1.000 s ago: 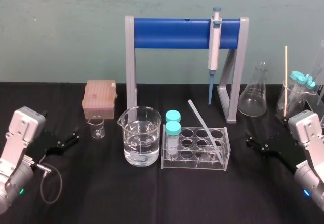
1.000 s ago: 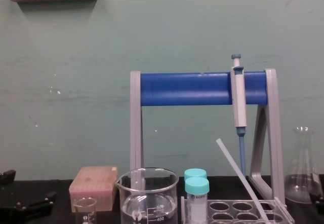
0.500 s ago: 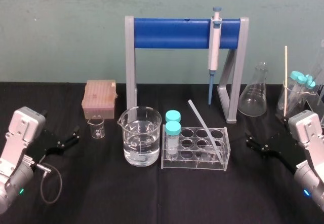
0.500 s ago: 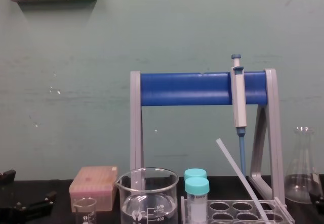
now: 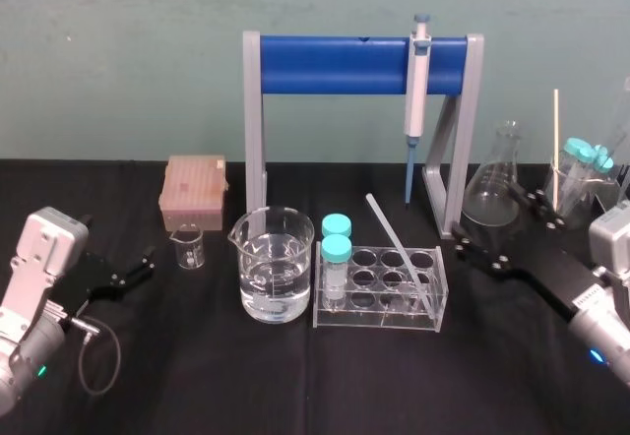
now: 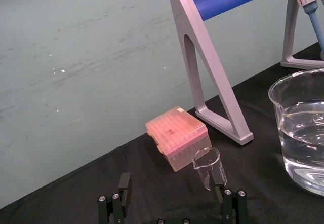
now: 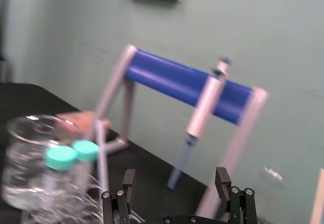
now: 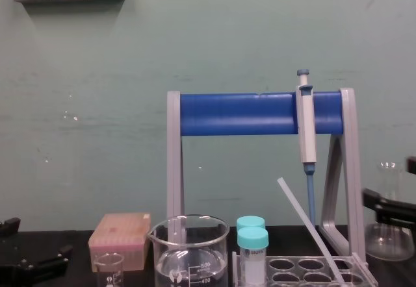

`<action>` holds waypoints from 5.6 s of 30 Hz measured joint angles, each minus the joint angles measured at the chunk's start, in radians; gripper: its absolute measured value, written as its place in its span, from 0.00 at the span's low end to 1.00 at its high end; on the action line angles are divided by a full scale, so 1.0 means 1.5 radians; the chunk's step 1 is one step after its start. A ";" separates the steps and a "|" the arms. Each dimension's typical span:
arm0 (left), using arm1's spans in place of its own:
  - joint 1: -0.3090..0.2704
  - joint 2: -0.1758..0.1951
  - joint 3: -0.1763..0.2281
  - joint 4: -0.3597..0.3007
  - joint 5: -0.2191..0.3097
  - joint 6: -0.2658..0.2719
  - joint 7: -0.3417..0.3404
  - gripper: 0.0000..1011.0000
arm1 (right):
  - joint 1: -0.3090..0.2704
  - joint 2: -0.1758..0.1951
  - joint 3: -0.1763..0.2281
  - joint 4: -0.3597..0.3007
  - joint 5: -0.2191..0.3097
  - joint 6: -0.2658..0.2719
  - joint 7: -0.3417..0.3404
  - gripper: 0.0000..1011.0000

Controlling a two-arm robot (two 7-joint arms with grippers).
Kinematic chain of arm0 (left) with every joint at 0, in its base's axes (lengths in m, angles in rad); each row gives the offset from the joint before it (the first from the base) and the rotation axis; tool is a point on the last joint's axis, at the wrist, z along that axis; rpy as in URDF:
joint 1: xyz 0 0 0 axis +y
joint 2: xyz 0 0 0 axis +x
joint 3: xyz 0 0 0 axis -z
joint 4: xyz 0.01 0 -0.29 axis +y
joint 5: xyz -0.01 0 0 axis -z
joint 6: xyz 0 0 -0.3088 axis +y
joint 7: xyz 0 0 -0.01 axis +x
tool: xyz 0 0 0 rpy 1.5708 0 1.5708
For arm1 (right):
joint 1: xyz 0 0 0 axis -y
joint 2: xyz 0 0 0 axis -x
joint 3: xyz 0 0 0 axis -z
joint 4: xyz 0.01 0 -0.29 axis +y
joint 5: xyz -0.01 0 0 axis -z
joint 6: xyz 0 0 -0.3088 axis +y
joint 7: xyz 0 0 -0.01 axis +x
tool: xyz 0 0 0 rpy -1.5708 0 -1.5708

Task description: Pick up the stirring rod with one hand, then place it down.

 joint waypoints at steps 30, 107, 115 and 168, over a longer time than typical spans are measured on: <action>0.000 0.000 0.000 0.000 0.000 0.000 0.000 0.99 | 0.193 -0.104 -0.034 0.193 0.169 0.140 0.354 0.99; 0.000 0.000 0.000 0.000 0.000 0.000 0.000 0.99 | 0.242 -0.114 -0.076 0.234 0.149 0.242 0.369 0.07; 0.000 0.000 0.000 0.000 0.000 0.000 0.000 0.99 | 0.242 -0.113 -0.075 0.232 0.149 0.241 0.369 0.07; 0.000 0.000 0.000 0.000 0.000 0.000 0.000 0.99 | 0.155 -0.123 0.073 0.154 0.166 -0.001 0.336 0.07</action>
